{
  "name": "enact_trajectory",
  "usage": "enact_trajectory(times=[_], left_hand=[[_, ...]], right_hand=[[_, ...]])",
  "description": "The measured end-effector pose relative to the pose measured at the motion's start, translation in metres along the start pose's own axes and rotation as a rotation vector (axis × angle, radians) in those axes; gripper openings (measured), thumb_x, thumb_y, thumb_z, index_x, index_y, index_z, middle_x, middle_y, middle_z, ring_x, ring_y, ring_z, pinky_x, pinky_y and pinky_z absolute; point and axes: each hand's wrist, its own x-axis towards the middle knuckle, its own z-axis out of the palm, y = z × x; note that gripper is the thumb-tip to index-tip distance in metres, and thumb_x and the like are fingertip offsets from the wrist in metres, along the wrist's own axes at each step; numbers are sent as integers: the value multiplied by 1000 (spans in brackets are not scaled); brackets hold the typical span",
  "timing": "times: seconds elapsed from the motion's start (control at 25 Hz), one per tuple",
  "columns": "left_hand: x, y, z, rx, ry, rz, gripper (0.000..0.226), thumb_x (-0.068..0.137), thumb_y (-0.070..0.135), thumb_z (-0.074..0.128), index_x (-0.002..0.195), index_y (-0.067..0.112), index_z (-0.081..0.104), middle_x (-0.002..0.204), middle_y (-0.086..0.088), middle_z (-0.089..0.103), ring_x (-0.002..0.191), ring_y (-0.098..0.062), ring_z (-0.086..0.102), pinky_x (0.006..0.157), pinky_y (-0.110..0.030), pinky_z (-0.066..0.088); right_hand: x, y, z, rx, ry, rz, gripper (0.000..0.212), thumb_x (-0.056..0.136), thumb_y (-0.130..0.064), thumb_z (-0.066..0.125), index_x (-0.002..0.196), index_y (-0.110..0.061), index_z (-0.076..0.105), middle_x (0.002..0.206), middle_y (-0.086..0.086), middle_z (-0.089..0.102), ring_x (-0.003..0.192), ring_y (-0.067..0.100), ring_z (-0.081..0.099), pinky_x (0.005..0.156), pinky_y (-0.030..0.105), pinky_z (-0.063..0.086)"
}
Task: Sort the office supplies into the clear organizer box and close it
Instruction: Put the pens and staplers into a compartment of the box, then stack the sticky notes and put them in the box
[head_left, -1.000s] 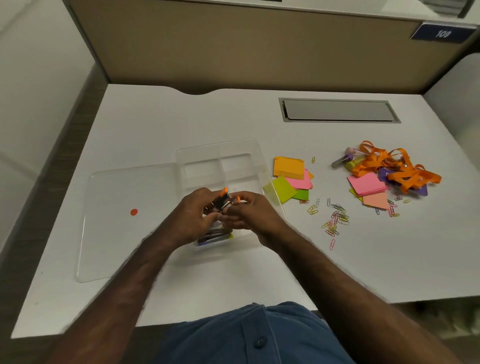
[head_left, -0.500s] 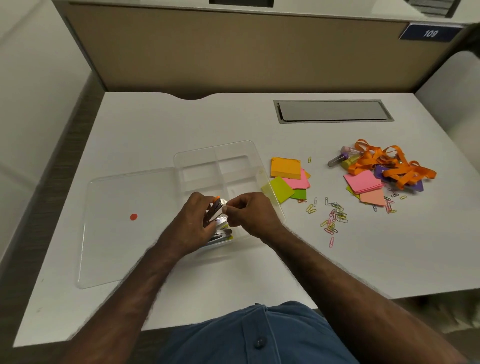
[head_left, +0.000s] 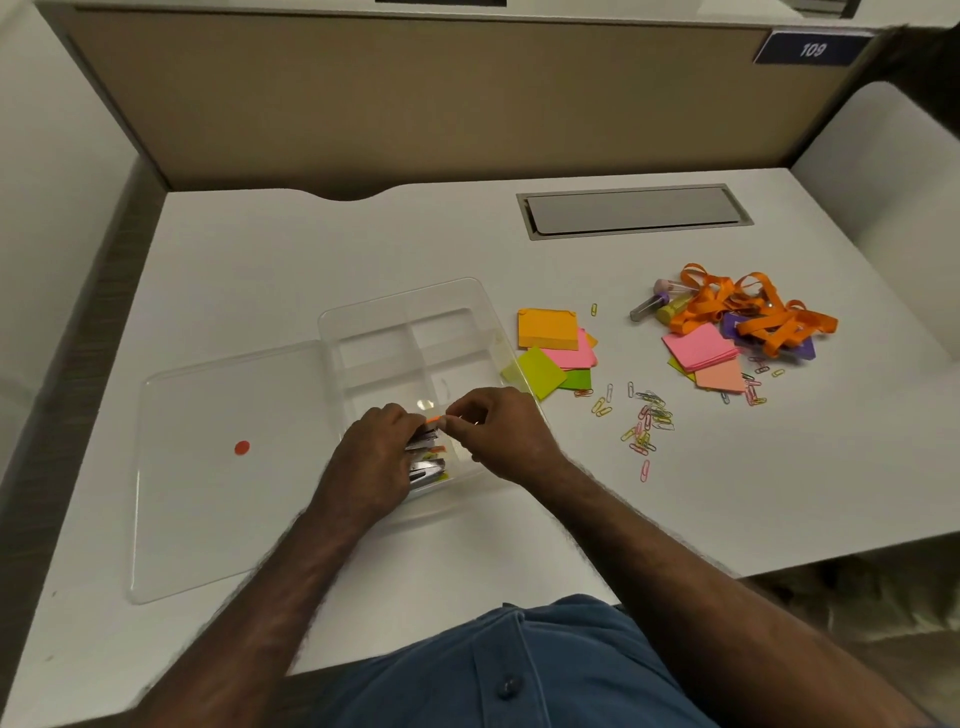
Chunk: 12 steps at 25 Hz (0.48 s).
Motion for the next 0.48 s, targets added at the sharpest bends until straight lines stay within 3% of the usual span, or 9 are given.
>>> enact_trajectory(times=[0.2,0.32,0.48], left_hand=[[4,6,0,87,-37,-57,46,83,9,66,129,14,67,120,-8,67,108,-36,60,92,-47,49],[5,15,-1,38,22,-69,43,80,5,58,121,7,71,111,-13,70,101,-41,63,89,-49,52],[12,38,2,-139,182,-149,37,84,-1,57,116,10,71,105,-3,69,101,-28,62,93,-36,50]], right_hand=[[3,16,-20,73,35,6,21,90,-35,79,101,-18,81,86,-7,77,66,0,64,76,35,64],[7,28,-37,107,46,29,17,90,-34,80,100,-21,80,85,-8,77,67,1,66,75,31,61],[21,53,-65,91,121,37,14,90,-33,79,97,-21,80,83,-10,75,75,3,67,73,24,54]])
